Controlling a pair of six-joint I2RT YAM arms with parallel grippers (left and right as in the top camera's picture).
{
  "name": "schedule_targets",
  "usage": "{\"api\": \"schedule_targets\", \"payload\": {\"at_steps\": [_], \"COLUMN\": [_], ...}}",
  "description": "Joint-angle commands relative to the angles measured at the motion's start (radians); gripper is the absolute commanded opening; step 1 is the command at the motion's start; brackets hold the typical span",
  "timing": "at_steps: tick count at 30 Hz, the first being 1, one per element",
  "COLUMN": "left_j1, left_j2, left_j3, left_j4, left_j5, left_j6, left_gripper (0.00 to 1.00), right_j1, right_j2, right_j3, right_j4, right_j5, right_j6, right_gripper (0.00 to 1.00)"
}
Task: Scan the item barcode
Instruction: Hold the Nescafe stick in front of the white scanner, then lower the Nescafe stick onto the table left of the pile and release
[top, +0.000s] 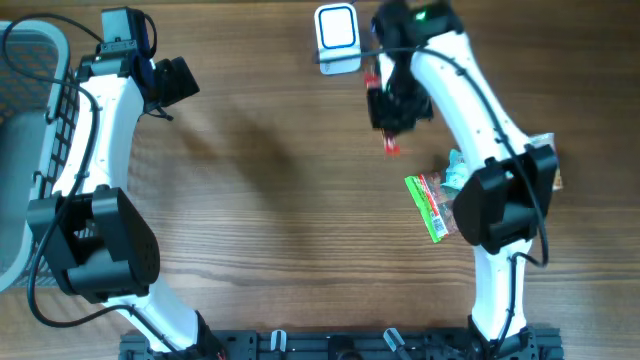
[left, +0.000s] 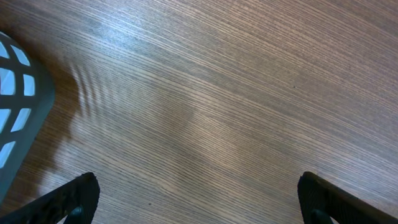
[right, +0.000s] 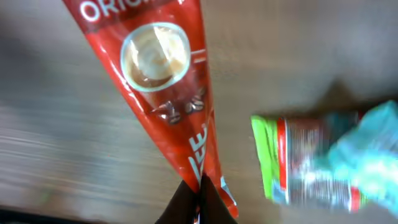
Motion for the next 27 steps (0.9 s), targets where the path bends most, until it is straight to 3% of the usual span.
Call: {"api": "schedule_targets", "payload": {"at_steps": [1,4,5,6,7,10,15,16,21,27], "left_j1": [0.001,0.001,0.002,0.001,0.002,0.001,0.002,0.002,0.002,0.001], "left_j2": [-0.002,-0.002,-0.002,-0.002,-0.002,-0.002,-0.002,-0.002,-0.002,-0.002], "left_j3": [0.000,0.000,0.000,0.000,0.000,0.000,0.000,0.000,0.000,0.000], "left_j4": [0.002,0.002,0.002,0.002,0.002,0.002,0.002,0.002,0.002,0.002], "left_j5": [0.006,0.006,0.006,0.006,0.006,0.006,0.006,0.006,0.006,0.006], "left_j6": [-0.002,-0.002,-0.002,-0.002,-0.002,-0.002,-0.002,-0.002,-0.002,-0.002], "left_gripper": [1.00,1.00,1.00,1.00,1.00,1.00,1.00,1.00,1.00,1.00], "right_j1": [0.029,0.029,0.029,0.029,0.029,0.026,-0.010,-0.018,-0.027,-0.027], "right_j2": [-0.013,-0.013,-0.013,-0.013,-0.020,-0.066,-0.197,-0.214,-0.220,-0.220], "right_j3": [-0.241,-0.434,-0.464,-0.474,-0.473,-0.444,-0.365,-0.365,-0.368,-0.368], "right_j4": [0.083,0.202,0.221,0.222,0.223,0.231,0.254,0.267,0.369,0.700], "right_j5": [0.076,0.069,0.065,0.065,0.065,0.065,0.066,0.074,0.073,0.073], "right_j6": [0.066,0.066,0.058,0.037,0.027,0.013,-0.041,-0.056,-0.073,-0.072], "right_gripper": [0.05,0.05,0.11,0.29,0.38,0.55,0.60,1.00,1.00,1.00]}}
